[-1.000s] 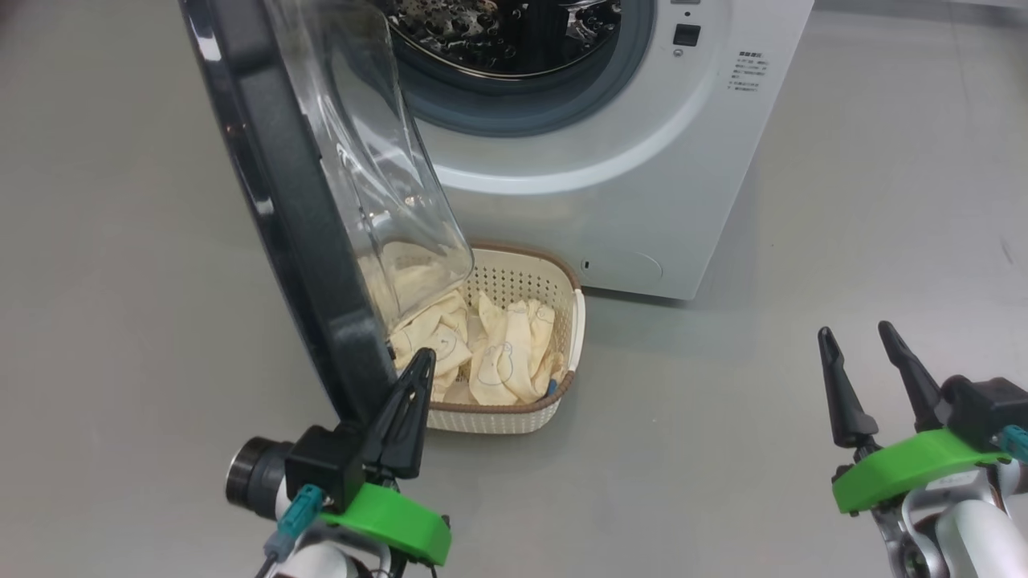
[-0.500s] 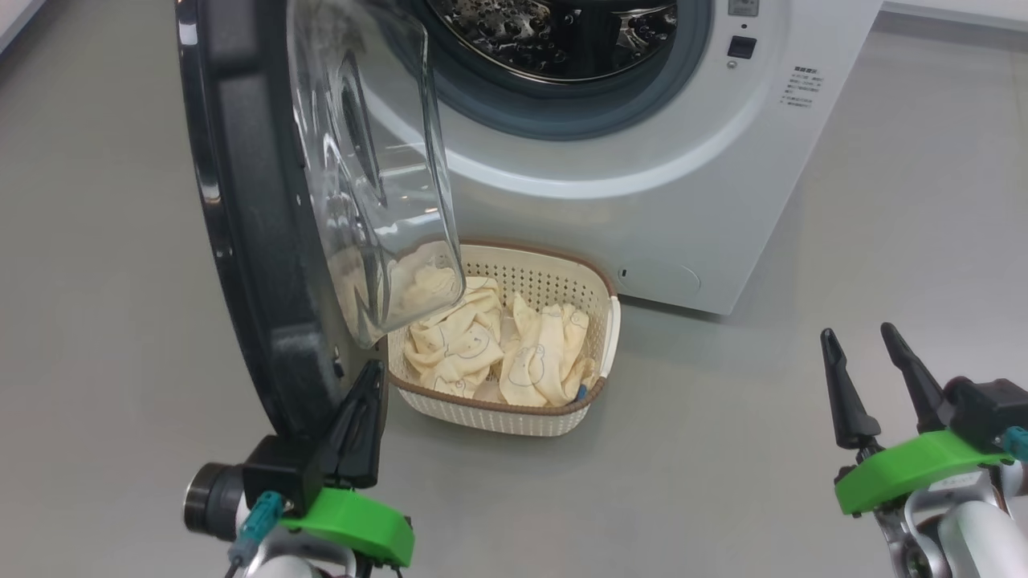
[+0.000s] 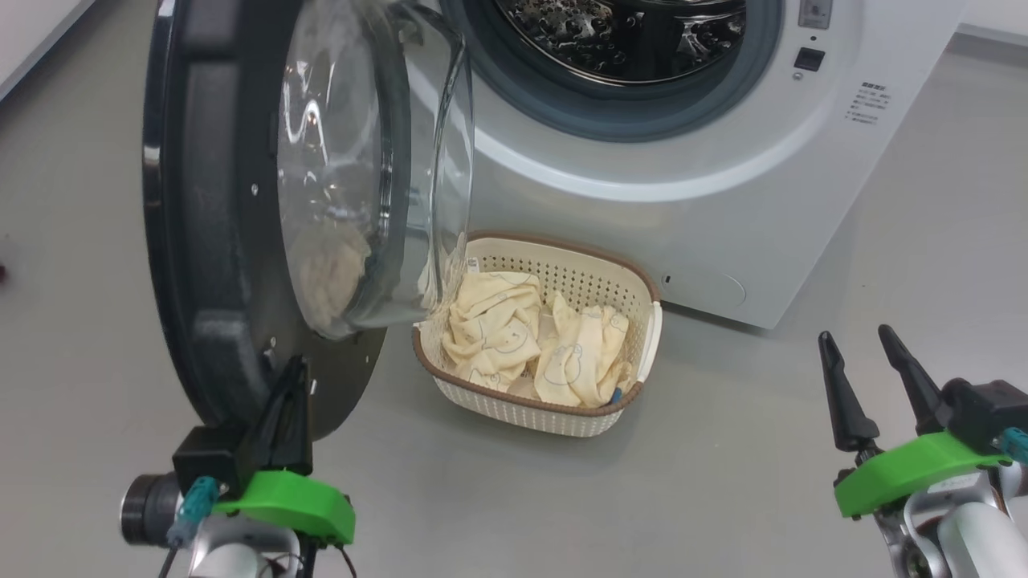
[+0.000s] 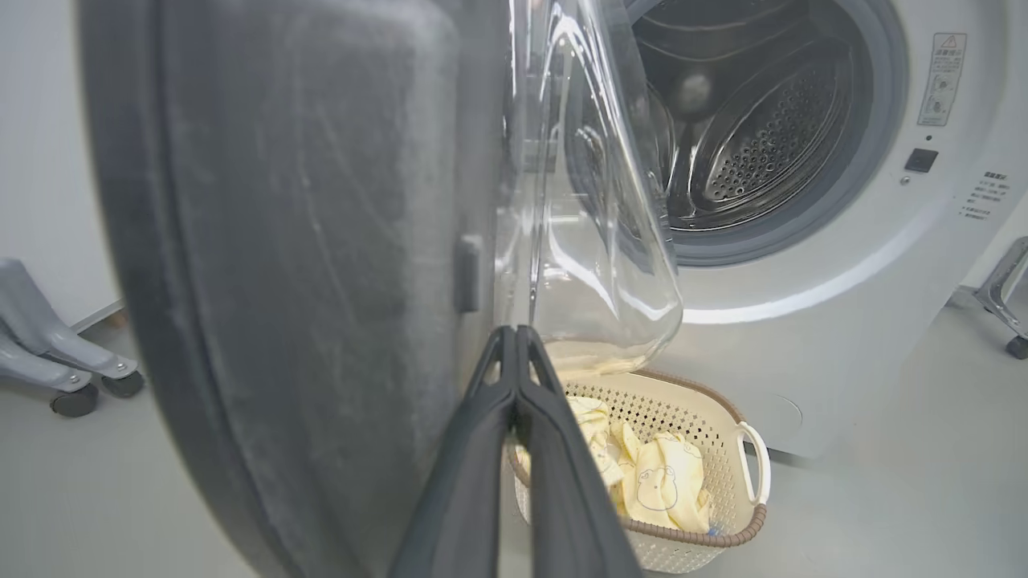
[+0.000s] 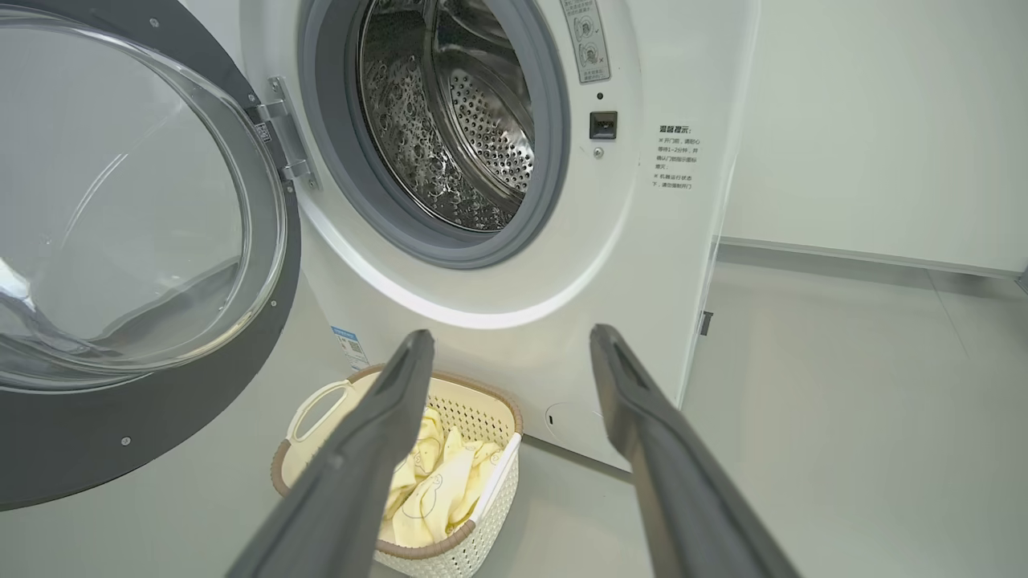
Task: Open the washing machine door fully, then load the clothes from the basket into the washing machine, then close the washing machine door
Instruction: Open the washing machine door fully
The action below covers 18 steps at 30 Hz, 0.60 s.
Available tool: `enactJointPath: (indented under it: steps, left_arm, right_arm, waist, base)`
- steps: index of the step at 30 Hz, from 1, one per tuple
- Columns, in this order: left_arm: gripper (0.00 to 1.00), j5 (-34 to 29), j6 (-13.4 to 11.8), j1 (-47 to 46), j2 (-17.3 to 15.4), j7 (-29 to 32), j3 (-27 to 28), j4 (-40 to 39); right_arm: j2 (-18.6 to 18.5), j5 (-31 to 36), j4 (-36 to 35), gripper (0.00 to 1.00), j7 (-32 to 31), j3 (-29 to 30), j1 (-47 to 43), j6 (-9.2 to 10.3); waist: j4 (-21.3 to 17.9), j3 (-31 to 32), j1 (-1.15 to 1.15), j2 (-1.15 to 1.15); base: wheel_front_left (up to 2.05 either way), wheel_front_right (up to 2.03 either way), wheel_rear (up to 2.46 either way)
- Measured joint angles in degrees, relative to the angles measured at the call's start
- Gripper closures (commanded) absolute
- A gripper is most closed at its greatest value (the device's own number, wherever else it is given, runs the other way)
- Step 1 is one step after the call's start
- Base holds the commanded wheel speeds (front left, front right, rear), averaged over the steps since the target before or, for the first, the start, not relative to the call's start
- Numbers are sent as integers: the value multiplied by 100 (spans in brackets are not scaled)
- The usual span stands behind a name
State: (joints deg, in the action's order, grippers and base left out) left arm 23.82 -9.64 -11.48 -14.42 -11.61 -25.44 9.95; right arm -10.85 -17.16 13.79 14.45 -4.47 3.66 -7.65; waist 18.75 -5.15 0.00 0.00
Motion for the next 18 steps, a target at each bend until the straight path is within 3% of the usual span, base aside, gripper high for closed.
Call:
enactJointPath:
  steps: [18]
  left_arm:
    - [100, 539, -58, -633, -290, -201, 1132, 1011]
  right_arm:
    - [-387, -46, 19, 0, -1, -292, 268, 0]
  waist:
    - [63, -506, 0, 0]
  base:
    - [0, 0, 0]
